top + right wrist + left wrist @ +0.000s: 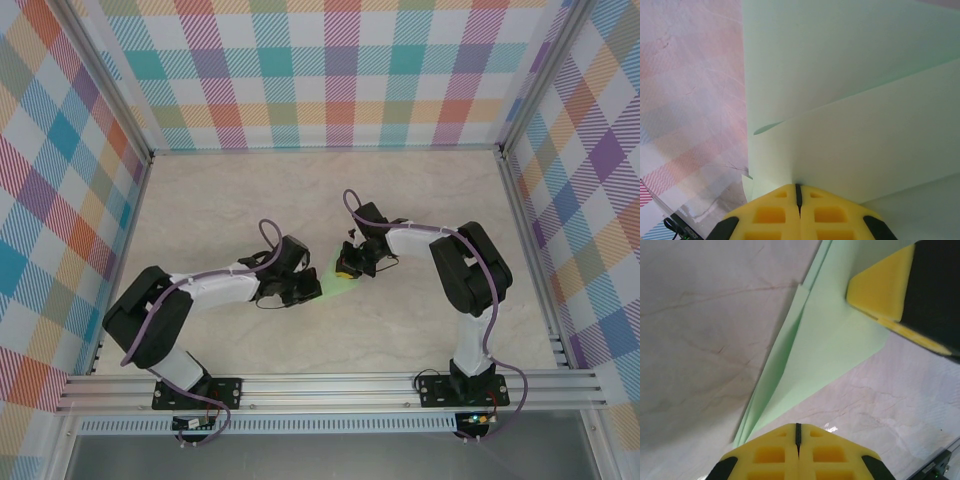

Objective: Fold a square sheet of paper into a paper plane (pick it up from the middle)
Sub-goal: Fourth fold the wing at the center of the table.

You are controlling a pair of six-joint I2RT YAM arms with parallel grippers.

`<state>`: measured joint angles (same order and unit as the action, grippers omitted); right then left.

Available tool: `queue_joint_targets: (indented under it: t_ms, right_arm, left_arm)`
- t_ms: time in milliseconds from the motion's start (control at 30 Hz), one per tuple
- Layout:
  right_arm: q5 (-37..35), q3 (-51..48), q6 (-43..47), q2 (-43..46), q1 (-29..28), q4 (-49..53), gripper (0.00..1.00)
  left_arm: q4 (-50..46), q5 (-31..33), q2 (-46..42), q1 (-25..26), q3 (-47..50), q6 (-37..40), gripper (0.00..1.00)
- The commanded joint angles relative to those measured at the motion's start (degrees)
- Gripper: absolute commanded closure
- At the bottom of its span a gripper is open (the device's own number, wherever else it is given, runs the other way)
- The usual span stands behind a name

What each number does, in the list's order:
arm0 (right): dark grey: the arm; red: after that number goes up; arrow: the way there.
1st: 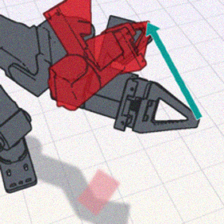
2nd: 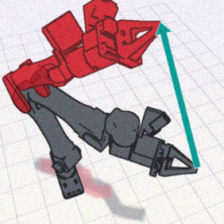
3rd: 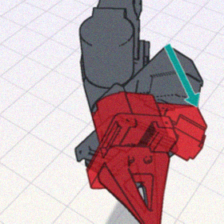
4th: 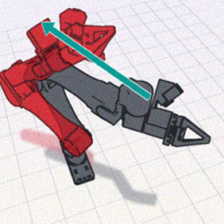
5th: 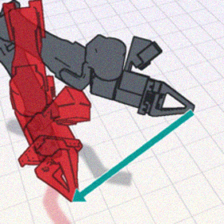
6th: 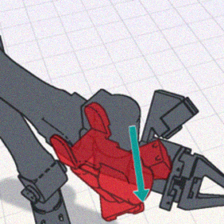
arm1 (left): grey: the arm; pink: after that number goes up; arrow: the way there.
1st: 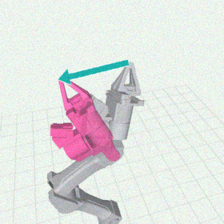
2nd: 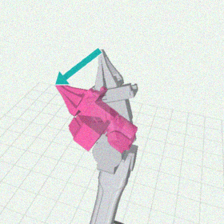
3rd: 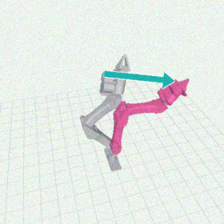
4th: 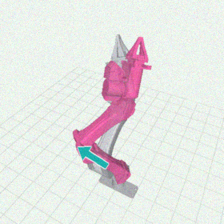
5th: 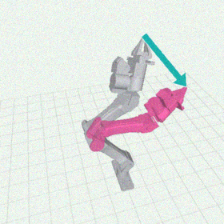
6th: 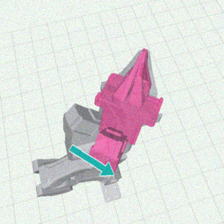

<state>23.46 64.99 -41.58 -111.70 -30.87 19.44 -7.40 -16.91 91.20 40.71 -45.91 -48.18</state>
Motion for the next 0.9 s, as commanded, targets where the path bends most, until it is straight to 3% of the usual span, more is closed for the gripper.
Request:
queue_joint_targets:
  t_ms: [0, 400, 667, 867]
  right_arm:
    - [-12.3, -4.0, 0.2, -6.4, 0.1, 6.2, 0.95]
    - [-7.4, -3.3, 3.4, -0.9, 0.1, 2.3, 0.95]
    - [4.4, -4.8, 7.8, 8.4, -0.2, -6.4, 0.93]
    - [6.1, -6.0, 6.7, 7.3, -4.3, -7.4, 0.93]
  left_arm:
    - [1.0, 0.6, 2.7, -0.6, -1.8, 0.1, 0.98]
    - [-1.4, 2.9, 6.2, -0.6, 0.4, 0.5, 1.0]
    - [-4.0, 4.3, 6.2, -0.7, 1.5, 0.6, 1.0]
    - [-3.9, 4.3, 6.3, -0.7, 1.5, 0.7, 1.0]
